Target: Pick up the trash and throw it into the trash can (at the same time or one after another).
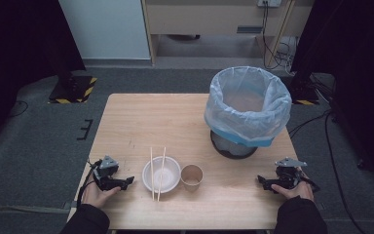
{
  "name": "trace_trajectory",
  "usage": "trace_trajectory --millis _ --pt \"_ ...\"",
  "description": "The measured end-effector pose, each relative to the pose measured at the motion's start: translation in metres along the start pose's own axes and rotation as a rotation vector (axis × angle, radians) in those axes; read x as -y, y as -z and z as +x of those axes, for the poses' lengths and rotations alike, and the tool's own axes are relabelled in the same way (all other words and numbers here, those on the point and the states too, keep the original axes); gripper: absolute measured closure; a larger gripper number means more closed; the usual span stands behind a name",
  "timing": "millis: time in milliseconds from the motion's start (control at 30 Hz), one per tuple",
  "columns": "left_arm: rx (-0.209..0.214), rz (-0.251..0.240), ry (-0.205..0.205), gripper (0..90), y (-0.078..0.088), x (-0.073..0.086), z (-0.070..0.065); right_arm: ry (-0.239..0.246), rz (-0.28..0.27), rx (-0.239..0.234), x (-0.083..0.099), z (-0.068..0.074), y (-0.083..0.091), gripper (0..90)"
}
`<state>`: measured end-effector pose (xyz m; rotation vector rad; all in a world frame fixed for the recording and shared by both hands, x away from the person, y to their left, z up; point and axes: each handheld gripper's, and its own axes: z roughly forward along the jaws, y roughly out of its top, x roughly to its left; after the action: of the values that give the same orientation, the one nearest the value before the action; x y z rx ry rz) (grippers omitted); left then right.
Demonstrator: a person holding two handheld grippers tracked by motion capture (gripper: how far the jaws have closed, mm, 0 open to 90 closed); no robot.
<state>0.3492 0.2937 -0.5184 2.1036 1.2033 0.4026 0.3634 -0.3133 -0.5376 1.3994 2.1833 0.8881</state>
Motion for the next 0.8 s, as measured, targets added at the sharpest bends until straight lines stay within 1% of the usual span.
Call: trace_trajectory --millis 67,100,133,200,233,267,300,333,433,467,600,633,667,733,767,800 --pt "-0.012 -0.023 0.008 16.3 0.006 -0.002 0.001 -0.007 -0.009 0.003 0.001 0.001 0.0 0.8" --pt "-0.012 -0.023 0.008 16.3 0.006 -0.002 0.001 -0.008 -0.012 0.004 0.001 0.001 0.0 0.7" --pt "-0.02 -0.036 0.013 16.3 0.009 -0.003 0.001 -0.008 -0.012 0.004 0.001 0.001 0.0 0.7" --pt "-0.024 -0.071 0.022 18.4 0.016 -0.005 0.002 -0.012 -0.01 0.002 0.002 0.001 0.0 0.7" --pt "-0.038 -0.1 0.023 18.4 0.021 -0.008 0.002 -0.012 -0.011 0.002 0.002 0.001 0.0 0.8" --pt "-0.047 -0.116 0.02 18.3 0.023 -0.009 0.001 -0.012 -0.011 0.002 0.002 0.001 0.0 0.8" --pt "-0.047 -0.116 0.02 17.9 0.023 -0.009 0.001 -0.012 -0.011 0.002 0.002 0.001 0.0 0.8" --pt "-0.058 -0.132 0.019 17.9 0.026 -0.011 0.0 -0.012 -0.01 0.002 0.002 0.001 0.0 0.8" --pt "-0.07 -0.17 0.024 17.3 0.033 -0.015 -0.002 -0.012 -0.011 0.002 0.002 0.001 0.0 0.8" --pt "-0.07 -0.19 0.029 17.3 0.035 -0.016 -0.003 -0.012 -0.011 0.002 0.002 0.001 0.0 0.8" --pt "-0.061 -0.238 0.038 19.3 0.042 -0.02 -0.008 -0.011 -0.01 0.003 0.002 0.001 0.0 0.8" --pt "-0.065 -0.268 0.037 19.9 0.046 -0.024 -0.011 -0.01 -0.014 0.006 0.002 0.001 0.0 0.7" --pt "-0.065 -0.268 0.037 20.5 0.046 -0.024 -0.011 -0.01 -0.014 0.006 0.002 0.001 0.0 0.7" --pt "-0.062 -0.311 0.046 21.1 0.051 -0.029 -0.016 -0.008 -0.015 0.005 0.002 0.001 0.0 0.8" --pt "-0.062 -0.323 0.05 21.5 0.052 -0.03 -0.018 -0.01 -0.015 0.004 0.002 0.001 0.0 0.8" --pt "-0.062 -0.323 0.05 21.7 0.052 -0.03 -0.018 -0.01 -0.015 0.004 0.002 0.001 0.0 0.8"
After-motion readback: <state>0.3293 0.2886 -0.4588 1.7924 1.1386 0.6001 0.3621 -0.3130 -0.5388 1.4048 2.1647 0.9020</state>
